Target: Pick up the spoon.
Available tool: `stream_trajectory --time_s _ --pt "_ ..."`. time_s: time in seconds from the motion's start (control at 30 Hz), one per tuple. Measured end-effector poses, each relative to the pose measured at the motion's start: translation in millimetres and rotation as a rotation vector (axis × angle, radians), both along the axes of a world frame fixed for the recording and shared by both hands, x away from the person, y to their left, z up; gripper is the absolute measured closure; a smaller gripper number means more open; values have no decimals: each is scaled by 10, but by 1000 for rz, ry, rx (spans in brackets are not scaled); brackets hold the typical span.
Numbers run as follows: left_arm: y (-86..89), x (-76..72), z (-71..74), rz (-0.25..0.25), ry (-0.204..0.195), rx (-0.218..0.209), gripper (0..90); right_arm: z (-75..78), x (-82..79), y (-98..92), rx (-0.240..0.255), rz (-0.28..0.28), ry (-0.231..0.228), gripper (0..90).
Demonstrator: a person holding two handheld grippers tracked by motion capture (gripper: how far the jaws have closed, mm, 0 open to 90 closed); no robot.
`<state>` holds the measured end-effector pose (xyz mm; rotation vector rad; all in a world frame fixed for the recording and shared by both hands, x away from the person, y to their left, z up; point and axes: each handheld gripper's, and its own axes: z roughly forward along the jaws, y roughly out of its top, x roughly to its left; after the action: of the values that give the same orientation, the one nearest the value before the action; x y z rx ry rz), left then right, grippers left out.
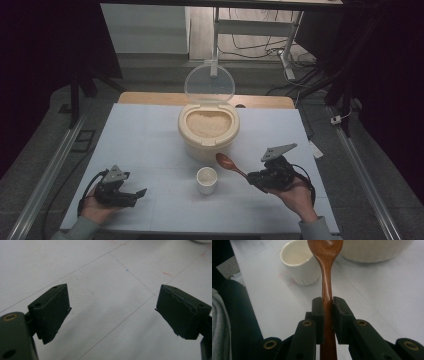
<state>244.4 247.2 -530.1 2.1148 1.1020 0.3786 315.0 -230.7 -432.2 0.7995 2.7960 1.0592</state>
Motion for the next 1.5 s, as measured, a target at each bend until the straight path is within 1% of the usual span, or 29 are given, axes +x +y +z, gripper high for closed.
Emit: stream_trajectory --time_s 0.3,0.43,0.47,0.5,0.6,0.77,0.8,0.93,0.97,1.1,1.3,1.4,1.5 --pt "-12 2 6 -2 -2 1 114 4 -7 160 0 52 0 795" --pt "-16 3 11 -1 -3 -1 114 34 -10 289 -9 85 1 795" --pt "-16 5 11 -1 -3 -1 114 34 -10 289 -9 85 1 795" --pt "-16 9 11 -3 -3 -1 114 47 -8 349 -16 99 -2 795" --pt "-21 11 12 -4 -4 2 114 67 5 440 -23 119 -4 795" --pt "-21 14 10 -7 -2 -1 114 96 20 582 -24 151 -11 795" --pt "-21 14 11 -8 -3 -1 114 98 22 607 -25 162 -16 795" --pt "-26 14 8 -9 -1 -1 114 84 15 677 -22 183 -14 795" --pt "-27 14 7 -11 -1 0 114 66 14 713 -32 195 -12 795" --pt "-28 9 9 -10 -2 -1 114 37 12 744 -38 217 -15 795" --pt "-32 6 29 -12 -9 -3 114 17 -4 769 -51 227 -16 795" --pt "-52 -5 83 -25 -18 -13 117 17 -7 776 -53 229 -21 795" --pt "-105 -12 191 -55 -39 -33 120 16 -9 778 -50 230 -25 795"
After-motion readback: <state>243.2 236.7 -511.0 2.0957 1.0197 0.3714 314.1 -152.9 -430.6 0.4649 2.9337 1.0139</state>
